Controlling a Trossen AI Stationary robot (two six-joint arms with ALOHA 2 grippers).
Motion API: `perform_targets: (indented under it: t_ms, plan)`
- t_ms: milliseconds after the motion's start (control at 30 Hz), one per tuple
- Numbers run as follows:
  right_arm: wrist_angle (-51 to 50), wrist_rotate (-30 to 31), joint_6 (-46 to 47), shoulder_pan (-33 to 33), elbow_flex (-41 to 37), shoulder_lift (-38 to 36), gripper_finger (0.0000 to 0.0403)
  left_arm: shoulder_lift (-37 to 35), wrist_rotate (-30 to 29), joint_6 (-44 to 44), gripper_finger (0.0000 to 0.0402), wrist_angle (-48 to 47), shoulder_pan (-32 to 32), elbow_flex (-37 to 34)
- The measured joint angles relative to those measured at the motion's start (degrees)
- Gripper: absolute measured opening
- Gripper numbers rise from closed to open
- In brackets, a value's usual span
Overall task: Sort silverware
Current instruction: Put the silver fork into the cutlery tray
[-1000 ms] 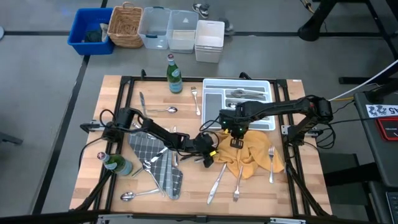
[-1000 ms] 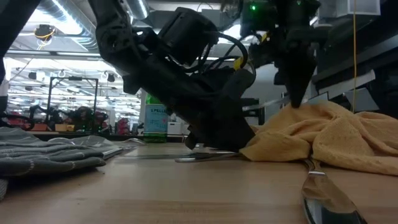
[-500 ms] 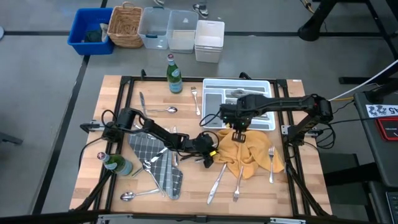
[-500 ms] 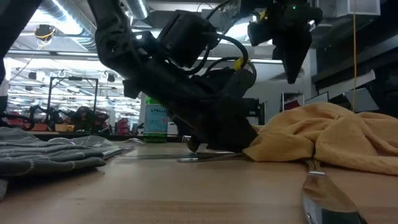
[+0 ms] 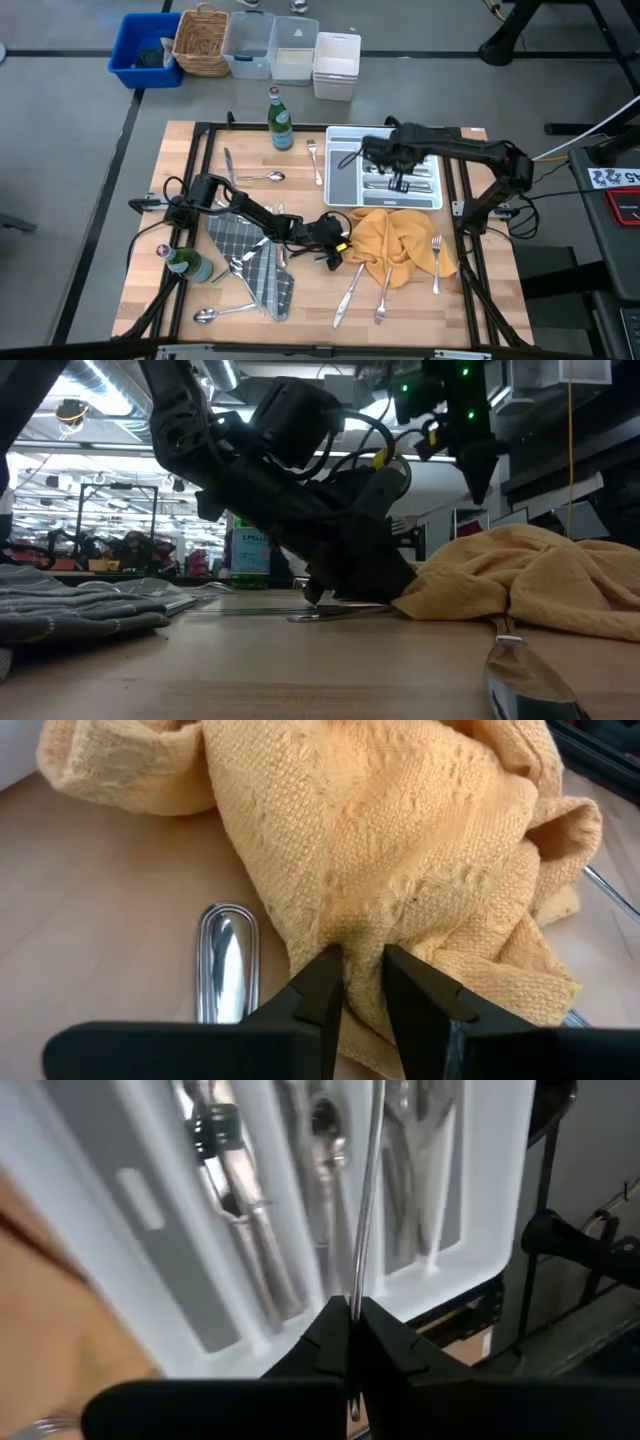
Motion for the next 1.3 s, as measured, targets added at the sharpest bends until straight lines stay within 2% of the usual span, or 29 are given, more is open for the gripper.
perform_targets:
  t_ms: [133, 367, 567, 733, 1033, 1300]
  plan:
    - [3.1, -0.7, -6.8, -6.0, -0.2, 0.0, 0.0012, -0.1, 0.0, -0.2, 0.0067, 0.1, 0.0, 0.1]
    - [9.3, -8.0, -18.1, -14.6, -4.7, 0.0, 0.0006, -0.2, -0.1, -0.1, 0.0067, 0.4, 0.0, 0.2]
    - [11.5, -8.5, -25.3, -19.7, -9.4, 0.0, 0.0010, -0.2, -0.1, 0.0, 0.0067, 0.4, 0.6, 0.2]
    - [17.9, -8.5, -30.7, -23.6, -14.6, 0.0, 0.0012, -0.2, -0.1, -0.1, 0.0067, 0.4, 1.1, 0.2]
    - [31.6, -9.0, -35.7, -28.6, -21.2, 0.0, 0.0018, -0.3, -0.2, -0.9, 0.0067, 0.6, 1.1, 0.2]
    - [35.2, -8.0, -37.0, -28.6, -22.5, 0.3, 0.0062, -0.3, -0.3, -4.9, 0.0067, 0.7, 1.1, 0.3]
